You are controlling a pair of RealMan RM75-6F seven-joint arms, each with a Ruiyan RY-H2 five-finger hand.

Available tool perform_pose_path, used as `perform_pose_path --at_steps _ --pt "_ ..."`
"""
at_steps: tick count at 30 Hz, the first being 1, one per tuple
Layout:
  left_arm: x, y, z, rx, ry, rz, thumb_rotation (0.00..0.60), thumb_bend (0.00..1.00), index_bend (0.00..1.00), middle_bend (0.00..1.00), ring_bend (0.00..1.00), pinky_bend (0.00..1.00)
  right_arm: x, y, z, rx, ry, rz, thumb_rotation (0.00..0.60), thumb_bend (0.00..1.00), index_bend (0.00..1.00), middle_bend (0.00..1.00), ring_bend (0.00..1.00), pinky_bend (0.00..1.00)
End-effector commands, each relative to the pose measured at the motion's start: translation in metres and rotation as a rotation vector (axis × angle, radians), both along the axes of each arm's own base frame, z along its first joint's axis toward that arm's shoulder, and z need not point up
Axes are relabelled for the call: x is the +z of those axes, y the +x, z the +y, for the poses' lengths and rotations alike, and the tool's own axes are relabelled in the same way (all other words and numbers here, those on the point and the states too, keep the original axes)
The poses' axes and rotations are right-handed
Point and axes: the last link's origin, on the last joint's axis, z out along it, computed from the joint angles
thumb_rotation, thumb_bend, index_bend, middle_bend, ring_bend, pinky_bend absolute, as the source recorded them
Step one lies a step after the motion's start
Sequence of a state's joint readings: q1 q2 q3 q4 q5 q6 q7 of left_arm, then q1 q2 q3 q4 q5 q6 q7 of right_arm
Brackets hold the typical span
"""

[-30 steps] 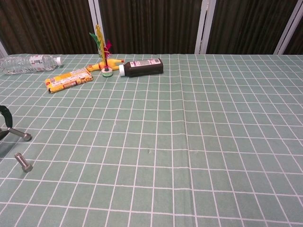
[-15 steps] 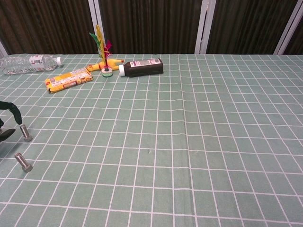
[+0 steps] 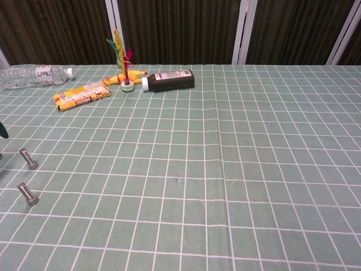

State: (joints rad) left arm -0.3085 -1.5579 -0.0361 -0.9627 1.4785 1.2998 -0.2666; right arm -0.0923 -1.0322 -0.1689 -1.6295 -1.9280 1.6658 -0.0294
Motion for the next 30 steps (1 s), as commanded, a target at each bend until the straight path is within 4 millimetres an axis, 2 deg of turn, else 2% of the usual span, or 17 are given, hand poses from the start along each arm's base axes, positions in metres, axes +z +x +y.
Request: perform_pose_path --at_steps 1,8,30 --pt "0.004 -0.017 -0.003 0.063 0.01 0.001 0.6 0.41 0.39 1.0 1.0 1.0 -0.001 0.0 0.001 0.003 0.007 0.003 0.6 0.31 0.0 0.0 0.0 0.0" --pt "-0.01 -0.041 0.002 0.149 -0.002 0.045 0.6 0.41 0.42 1.0 1.0 1.0 -0.002 0.0 0.0 -0.001 0.007 0.003 0.6 0.31 0.0 0.0 0.0 0.0" --pt "-0.015 -0.055 0.02 0.205 0.051 0.07 0.6 0.41 0.48 1.0 1.0 1.0 -0.003 -0.001 -0.001 -0.01 0.008 0.015 0.6 0.31 0.0 0.0 0.0 0.0"
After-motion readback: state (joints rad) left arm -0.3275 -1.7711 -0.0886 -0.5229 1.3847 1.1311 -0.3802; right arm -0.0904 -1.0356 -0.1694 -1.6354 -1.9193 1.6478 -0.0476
